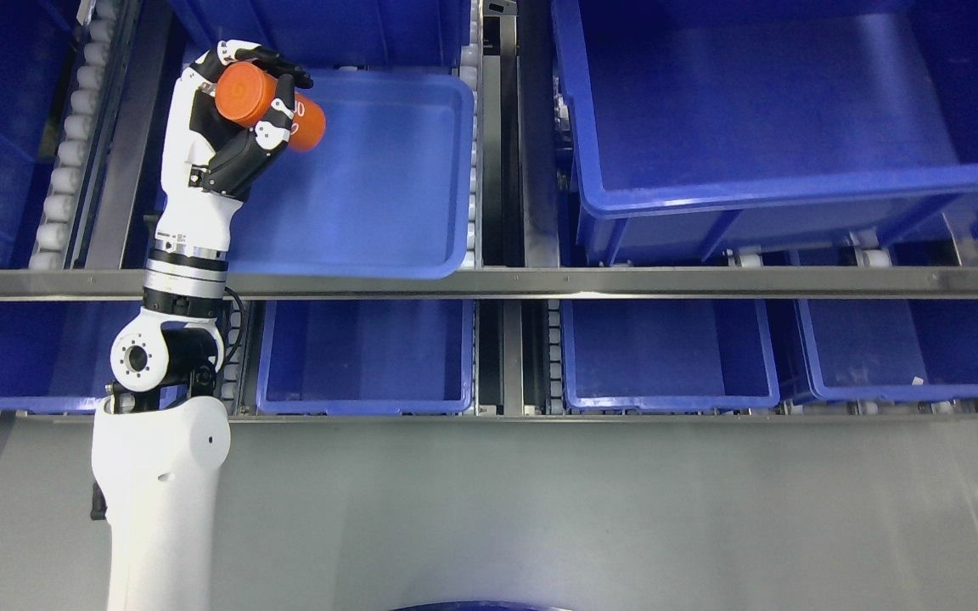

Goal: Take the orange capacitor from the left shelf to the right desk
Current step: 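Lift the orange capacitor out of the bin with the left hand, then carry the capacitor in the left hand while turning toward the steel table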

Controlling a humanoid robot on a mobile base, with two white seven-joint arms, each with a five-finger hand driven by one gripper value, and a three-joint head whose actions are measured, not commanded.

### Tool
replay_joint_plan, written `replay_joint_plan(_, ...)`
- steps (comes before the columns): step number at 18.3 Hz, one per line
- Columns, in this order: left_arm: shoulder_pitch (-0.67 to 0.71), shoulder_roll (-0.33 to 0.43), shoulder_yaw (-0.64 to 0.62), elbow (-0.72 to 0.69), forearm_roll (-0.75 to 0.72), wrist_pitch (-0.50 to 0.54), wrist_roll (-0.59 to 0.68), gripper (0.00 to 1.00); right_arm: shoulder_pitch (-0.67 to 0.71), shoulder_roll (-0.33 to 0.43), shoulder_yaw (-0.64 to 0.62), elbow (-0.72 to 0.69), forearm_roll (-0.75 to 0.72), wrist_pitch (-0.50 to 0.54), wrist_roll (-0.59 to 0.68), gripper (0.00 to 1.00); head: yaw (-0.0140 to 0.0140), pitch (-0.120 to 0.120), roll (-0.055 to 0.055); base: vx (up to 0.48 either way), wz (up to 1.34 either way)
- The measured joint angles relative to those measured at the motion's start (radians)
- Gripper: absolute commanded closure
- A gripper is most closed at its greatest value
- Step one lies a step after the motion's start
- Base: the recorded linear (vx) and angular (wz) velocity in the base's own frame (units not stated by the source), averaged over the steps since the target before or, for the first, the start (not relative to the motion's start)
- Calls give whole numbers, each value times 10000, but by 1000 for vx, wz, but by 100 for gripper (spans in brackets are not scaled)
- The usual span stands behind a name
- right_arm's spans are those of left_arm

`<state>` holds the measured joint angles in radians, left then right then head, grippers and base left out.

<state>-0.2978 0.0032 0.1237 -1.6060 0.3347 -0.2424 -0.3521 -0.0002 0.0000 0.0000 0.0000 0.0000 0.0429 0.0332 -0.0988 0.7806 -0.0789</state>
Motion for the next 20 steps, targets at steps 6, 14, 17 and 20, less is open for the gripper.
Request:
replay_joint_plan(6,31,-14,-39,-176,51,-315,0,98,5,0,0,0,0,0,32,0,0,0,0,-273,-45)
replay_joint_plan(14,41,-22,-72,-315,68,-503,5,97,1,0,0,0,0,0,20,0,0,0,0,-208,-75)
replay_joint_plan(17,46,-23,-83,-344,71,-506,5,97,-1,0,0,0,0,0,-15,0,0,0,0,-123,-378)
replay_joint_plan(20,22,-26,-110,-368,72,-508,5,97,1,0,0,0,0,0,-21,0,0,0,0,-99,-794)
